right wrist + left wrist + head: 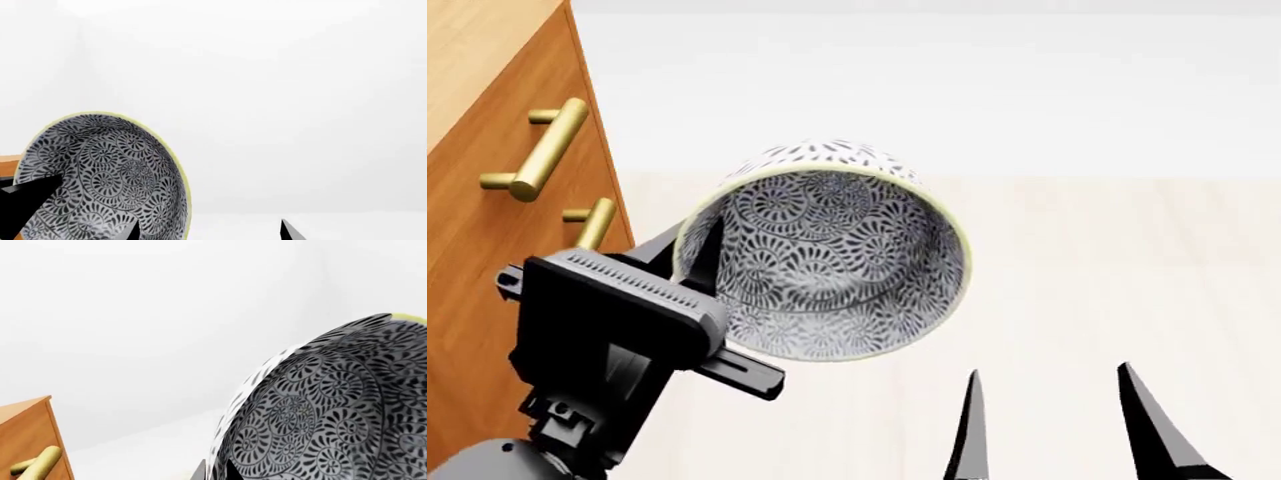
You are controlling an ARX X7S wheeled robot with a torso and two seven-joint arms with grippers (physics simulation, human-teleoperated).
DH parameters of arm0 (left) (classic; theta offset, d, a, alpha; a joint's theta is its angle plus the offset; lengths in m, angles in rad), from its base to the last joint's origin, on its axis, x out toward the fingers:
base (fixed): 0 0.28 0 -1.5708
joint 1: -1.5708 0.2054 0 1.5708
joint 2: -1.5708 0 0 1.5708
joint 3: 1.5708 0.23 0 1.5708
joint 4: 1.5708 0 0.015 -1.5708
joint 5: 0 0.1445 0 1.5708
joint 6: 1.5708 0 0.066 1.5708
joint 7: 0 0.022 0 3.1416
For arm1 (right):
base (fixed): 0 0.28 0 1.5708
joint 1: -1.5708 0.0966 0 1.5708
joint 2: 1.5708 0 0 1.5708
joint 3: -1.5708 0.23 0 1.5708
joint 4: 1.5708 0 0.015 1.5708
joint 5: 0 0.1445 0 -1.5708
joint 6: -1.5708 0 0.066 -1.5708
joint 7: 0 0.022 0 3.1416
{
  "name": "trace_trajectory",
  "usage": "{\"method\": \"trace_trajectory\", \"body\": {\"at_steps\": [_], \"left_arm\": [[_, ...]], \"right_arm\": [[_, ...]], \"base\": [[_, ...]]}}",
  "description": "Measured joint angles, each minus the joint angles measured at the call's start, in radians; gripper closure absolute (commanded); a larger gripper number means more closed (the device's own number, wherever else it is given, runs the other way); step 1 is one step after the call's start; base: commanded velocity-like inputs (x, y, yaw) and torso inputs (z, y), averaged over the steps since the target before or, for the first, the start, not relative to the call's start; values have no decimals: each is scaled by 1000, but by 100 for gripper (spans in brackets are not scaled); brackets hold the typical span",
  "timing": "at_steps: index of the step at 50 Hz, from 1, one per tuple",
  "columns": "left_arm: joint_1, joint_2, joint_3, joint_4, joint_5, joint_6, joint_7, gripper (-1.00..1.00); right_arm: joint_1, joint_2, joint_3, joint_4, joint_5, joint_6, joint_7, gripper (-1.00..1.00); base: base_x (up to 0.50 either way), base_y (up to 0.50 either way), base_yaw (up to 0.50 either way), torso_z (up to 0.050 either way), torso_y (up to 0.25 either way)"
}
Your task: Put the bowl on top of the cabinet.
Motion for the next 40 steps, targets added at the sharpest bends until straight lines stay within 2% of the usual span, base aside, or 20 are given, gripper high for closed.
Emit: {"method": "trace_trajectory", "body": {"at_steps": [15, 21, 40], "left_arm": [[-59, 11, 40, 5, 39, -70, -38, 100], [-102, 20, 47, 18, 23, -140, -34, 100], [-348, 91, 55, -72, -35, -322, 19, 100]], "right_arm": [[-118, -51, 53, 164, 201, -278, -154, -100], [-134, -80, 64, 245, 302, -357, -243, -100], [-119, -121, 89, 391, 511, -437, -403, -100]], "base": [[0, 0, 0, 1, 1], [0, 0, 0, 0, 0], [0, 0, 0, 0, 1]]}}
